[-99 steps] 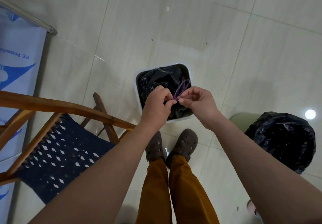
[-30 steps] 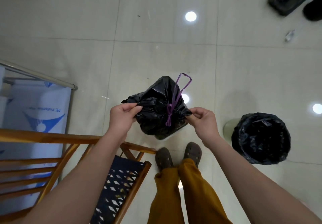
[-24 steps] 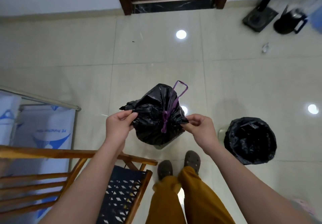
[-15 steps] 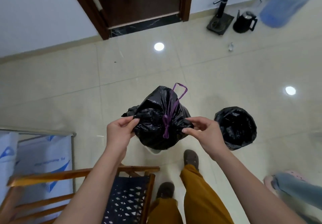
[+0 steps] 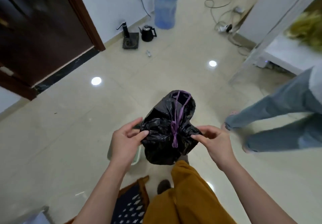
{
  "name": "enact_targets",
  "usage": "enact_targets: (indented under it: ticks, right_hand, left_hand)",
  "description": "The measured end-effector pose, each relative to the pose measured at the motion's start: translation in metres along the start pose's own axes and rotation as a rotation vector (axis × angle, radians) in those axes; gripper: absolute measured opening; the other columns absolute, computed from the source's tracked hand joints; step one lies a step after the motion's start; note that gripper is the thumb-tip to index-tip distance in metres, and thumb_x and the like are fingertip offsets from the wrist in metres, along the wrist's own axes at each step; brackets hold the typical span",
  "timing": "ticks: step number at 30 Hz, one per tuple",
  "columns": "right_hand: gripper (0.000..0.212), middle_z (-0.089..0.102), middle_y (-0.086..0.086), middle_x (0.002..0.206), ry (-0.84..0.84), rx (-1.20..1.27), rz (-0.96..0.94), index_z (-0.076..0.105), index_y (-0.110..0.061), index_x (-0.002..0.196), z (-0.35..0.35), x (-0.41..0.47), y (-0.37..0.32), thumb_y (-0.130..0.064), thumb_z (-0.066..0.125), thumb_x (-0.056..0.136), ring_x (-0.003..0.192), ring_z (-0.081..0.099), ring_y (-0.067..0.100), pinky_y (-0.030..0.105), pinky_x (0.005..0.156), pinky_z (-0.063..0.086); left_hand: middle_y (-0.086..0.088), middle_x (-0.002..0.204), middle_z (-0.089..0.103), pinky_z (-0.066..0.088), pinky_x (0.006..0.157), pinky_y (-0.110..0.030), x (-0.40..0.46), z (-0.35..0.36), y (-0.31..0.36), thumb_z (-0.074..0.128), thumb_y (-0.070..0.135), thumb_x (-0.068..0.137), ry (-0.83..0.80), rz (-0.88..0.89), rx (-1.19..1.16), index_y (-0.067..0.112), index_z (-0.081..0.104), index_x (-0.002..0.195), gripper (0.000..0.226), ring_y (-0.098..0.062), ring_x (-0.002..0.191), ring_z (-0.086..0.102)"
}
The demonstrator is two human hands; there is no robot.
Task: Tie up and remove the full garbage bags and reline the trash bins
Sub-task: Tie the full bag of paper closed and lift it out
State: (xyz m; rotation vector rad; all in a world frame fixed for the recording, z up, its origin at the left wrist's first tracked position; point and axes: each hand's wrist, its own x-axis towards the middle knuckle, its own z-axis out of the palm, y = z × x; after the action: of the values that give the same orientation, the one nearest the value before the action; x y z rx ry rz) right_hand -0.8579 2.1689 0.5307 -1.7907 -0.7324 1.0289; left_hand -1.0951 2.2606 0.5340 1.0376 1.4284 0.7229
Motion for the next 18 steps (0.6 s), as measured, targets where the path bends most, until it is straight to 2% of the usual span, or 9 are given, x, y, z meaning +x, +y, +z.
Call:
enact_targets:
  ticks: [3,5,8,13,18]
  right_hand:
    - [0.022,0.073,0.012,0.085,0.135,0.051,0.036,0.078,-0.014,0.090,-0.045,-0.035,0.010,-0.005,0.082,0.071,0.076,0.065,0.024,0.020,0.065,0.054]
    - [0.024,0.073,0.014,0.087,0.233,0.094,0.072,0.077,-0.014,0.090,-0.073,-0.058,0.019,-0.002,0.082,0.070,0.077,0.066,0.027,0.024,0.068,0.056]
    - [0.025,0.072,0.019,0.089,0.376,0.164,0.123,0.077,-0.012,0.089,-0.115,-0.089,0.034,0.000,0.083,0.069,0.077,0.064,0.025,0.030,0.073,0.055]
    - [0.026,0.073,0.018,0.086,0.578,0.250,0.168,0.077,-0.014,0.086,-0.183,-0.143,0.059,0.004,0.082,0.068,0.077,0.062,0.022,0.036,0.075,0.052]
    - [0.028,0.073,0.013,0.081,0.745,0.318,0.183,0.078,-0.021,0.081,-0.254,-0.190,0.088,0.002,0.083,0.067,0.076,0.061,0.022,0.041,0.078,0.051]
  left_hand:
    - [0.011,0.077,0.074,0.050,0.063,-0.007,-0.021,0.038,0.011,0.078,0.008,0.077,-0.151,0.040,0.073,0.043,0.074,0.096,0.040,-0.002,0.074,0.070]
    - [0.011,0.079,0.073,0.051,0.062,-0.008,-0.035,0.066,0.016,0.080,0.013,0.075,-0.228,0.055,0.159,0.050,0.074,0.086,0.039,0.002,0.075,0.068]
    - [0.009,0.082,0.070,0.053,0.062,-0.013,-0.058,0.109,0.021,0.082,0.013,0.073,-0.335,0.060,0.222,0.046,0.074,0.077,0.035,0.004,0.074,0.067]
    - [0.008,0.079,0.070,0.051,0.066,-0.017,-0.101,0.188,0.027,0.082,0.012,0.073,-0.528,0.089,0.325,0.037,0.074,0.078,0.027,-0.001,0.072,0.067]
    - [-0.003,0.079,0.068,0.050,0.059,-0.012,-0.150,0.276,0.033,0.079,0.005,0.075,-0.726,0.125,0.420,0.029,0.072,0.081,0.026,0.001,0.065,0.065]
